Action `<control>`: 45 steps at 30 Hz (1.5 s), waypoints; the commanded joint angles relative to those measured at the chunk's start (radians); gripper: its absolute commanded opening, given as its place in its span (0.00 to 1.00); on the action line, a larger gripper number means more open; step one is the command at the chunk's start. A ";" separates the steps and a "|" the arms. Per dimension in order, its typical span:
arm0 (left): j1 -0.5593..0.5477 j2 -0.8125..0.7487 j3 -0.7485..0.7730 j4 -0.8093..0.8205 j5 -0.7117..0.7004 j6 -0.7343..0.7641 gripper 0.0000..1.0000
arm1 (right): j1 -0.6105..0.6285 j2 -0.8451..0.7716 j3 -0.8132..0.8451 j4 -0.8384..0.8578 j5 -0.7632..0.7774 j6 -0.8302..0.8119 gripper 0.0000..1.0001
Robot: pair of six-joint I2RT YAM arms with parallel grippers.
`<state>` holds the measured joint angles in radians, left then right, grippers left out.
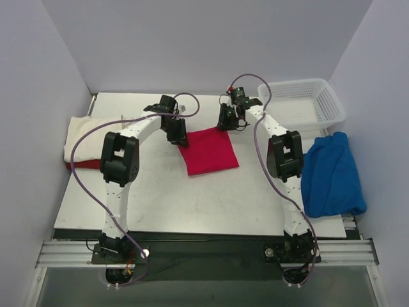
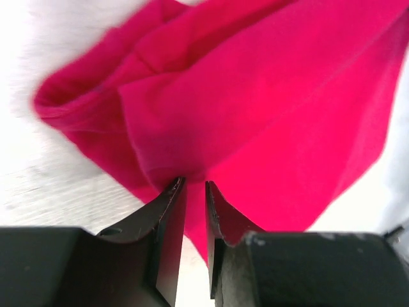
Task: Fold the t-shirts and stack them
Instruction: Fold the long partially folded tshirt into a neat square, then put the neatly folded tshirt into the corner of the board with the left arm
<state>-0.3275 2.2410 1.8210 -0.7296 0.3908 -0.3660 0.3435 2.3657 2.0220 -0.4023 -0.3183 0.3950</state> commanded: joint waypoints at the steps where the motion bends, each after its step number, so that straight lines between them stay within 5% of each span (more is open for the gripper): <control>1: 0.001 -0.003 0.069 0.010 -0.148 -0.047 0.29 | -0.011 0.038 0.121 -0.018 0.019 -0.013 0.28; 11: -0.002 0.060 0.110 -0.093 -0.412 -0.028 0.26 | -0.024 0.122 0.247 0.022 -0.015 0.025 0.30; 18: -0.001 -0.125 -0.020 -0.002 -0.458 -0.010 0.31 | -0.067 -0.005 0.146 0.077 0.018 0.019 0.30; 23: 0.001 -0.244 -0.124 0.064 -0.342 -0.033 0.49 | -0.095 -0.098 0.086 0.103 0.005 0.013 0.30; 32: -0.001 -0.253 -0.299 0.153 -0.100 -0.183 0.57 | -0.103 -0.203 -0.032 0.103 0.004 -0.004 0.30; 45: -0.008 -0.164 -0.466 0.412 -0.026 -0.390 0.66 | -0.107 -0.316 -0.167 0.103 -0.001 -0.048 0.30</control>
<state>-0.3279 2.0274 1.3735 -0.4149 0.3492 -0.6983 0.2363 2.1441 1.8725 -0.2974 -0.3161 0.3737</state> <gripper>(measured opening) 0.652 0.303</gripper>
